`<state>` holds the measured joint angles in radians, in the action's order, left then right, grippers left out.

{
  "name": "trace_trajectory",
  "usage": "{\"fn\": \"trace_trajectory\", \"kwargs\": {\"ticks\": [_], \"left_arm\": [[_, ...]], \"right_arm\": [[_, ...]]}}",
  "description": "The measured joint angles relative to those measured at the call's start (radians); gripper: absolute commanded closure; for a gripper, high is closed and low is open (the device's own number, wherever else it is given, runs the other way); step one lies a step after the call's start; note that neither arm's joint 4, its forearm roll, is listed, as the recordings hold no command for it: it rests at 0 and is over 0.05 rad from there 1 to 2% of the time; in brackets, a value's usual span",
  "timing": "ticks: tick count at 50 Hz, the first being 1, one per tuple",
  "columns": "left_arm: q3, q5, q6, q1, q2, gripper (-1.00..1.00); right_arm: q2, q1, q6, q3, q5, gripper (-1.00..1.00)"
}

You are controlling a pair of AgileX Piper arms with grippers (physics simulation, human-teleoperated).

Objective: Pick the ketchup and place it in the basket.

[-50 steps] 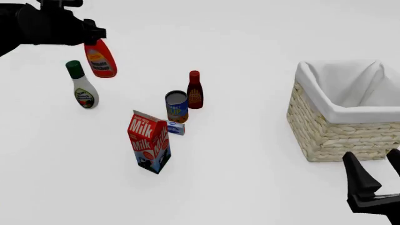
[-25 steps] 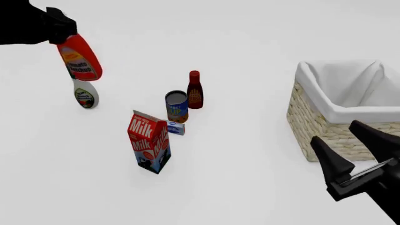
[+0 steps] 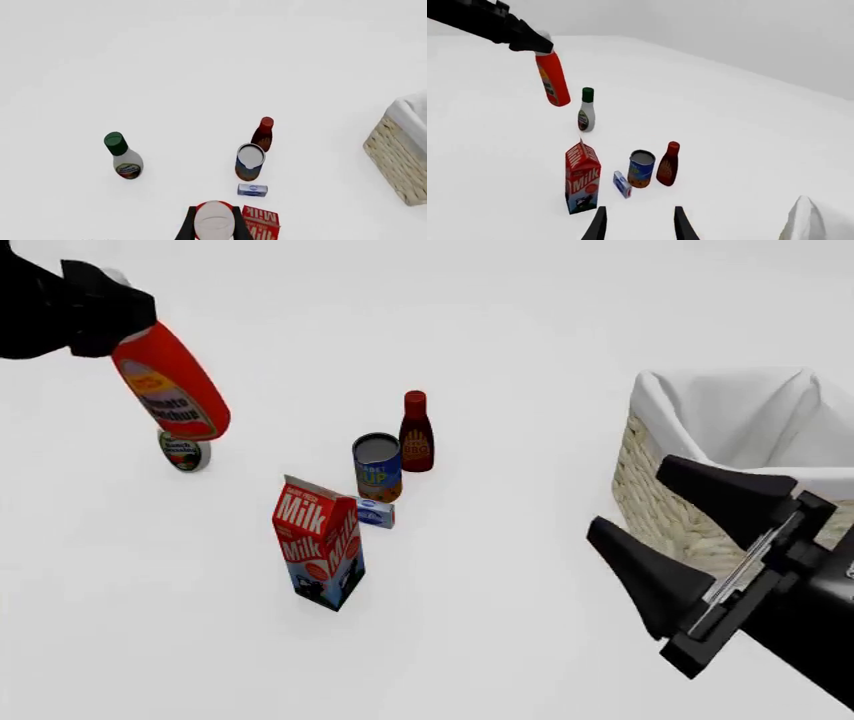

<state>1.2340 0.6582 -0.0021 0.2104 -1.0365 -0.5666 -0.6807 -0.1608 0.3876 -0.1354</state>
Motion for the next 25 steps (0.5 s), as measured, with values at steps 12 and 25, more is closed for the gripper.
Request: {"fn": "trace_trajectory", "kwargs": {"ticks": [12,25], "left_arm": [[-0.029,0.016,-0.014,0.074,0.024,1.00],[-0.035,0.026,0.001,0.149,0.025,1.00]], "right_arm": [[-0.087,-0.139,0.028,0.076,-0.009,-1.00],[-0.182,-0.226,0.043,0.167,0.007,-1.00]]}}
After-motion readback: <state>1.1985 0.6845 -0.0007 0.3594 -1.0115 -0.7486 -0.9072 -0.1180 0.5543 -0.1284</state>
